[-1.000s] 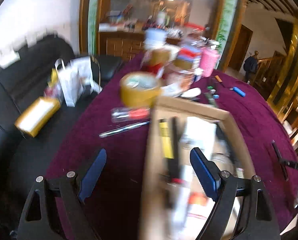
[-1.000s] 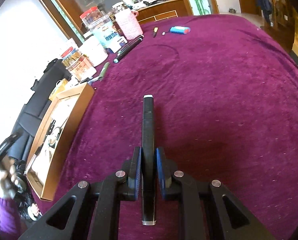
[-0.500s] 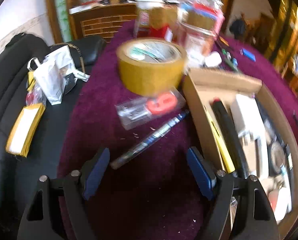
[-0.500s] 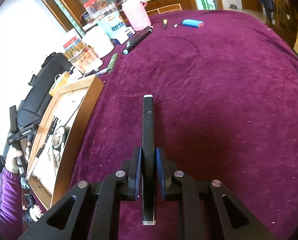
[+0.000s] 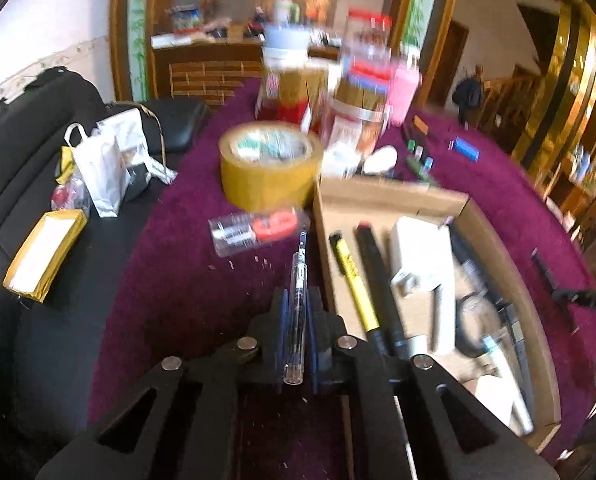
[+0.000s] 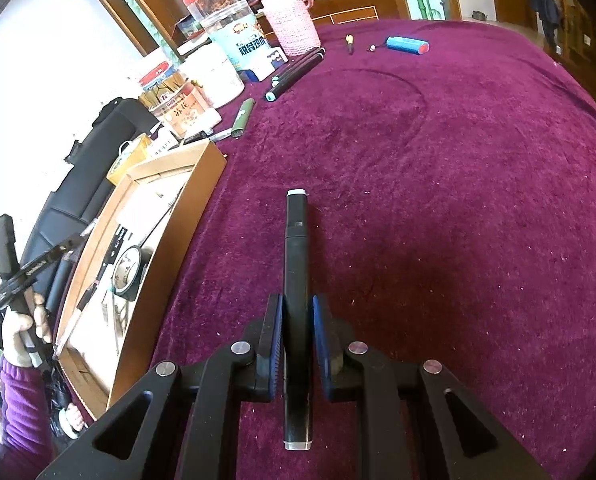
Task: Organize rigid objects
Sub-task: 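Grasp the blue ballpoint pen with the left gripper while the right lifts the marker, then lower the blue pen and black marker into the tray and open both grippers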
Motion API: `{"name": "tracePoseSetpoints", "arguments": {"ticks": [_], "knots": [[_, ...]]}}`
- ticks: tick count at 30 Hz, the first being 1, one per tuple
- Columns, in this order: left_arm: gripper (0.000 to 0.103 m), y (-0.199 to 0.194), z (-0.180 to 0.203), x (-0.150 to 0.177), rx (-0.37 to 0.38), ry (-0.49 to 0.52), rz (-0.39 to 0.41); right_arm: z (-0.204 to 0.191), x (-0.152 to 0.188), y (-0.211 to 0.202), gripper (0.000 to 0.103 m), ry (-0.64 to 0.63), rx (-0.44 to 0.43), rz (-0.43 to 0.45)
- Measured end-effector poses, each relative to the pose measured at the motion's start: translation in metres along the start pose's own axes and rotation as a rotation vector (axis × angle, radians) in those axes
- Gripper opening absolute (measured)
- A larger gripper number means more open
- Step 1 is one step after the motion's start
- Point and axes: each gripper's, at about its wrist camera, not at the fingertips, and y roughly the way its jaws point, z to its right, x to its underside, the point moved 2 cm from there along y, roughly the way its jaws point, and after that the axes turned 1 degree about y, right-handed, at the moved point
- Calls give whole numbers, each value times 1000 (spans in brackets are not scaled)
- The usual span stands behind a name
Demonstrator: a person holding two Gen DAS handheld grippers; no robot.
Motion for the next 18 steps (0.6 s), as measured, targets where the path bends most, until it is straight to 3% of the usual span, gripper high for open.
{"name": "tracePoseSetpoints", "arguments": {"ticks": [8, 12, 18], "knots": [[9, -83, 40, 2, 91, 0, 171, 2, 6, -9, 16, 23, -45, 19], [9, -99, 61, 18, 141, -29, 198, -13, 7, -16, 16, 2, -85, 29], [9, -98, 84, 51, 175, -85, 174, -61, 11, -17, 17, -70, -189, 8]]}}
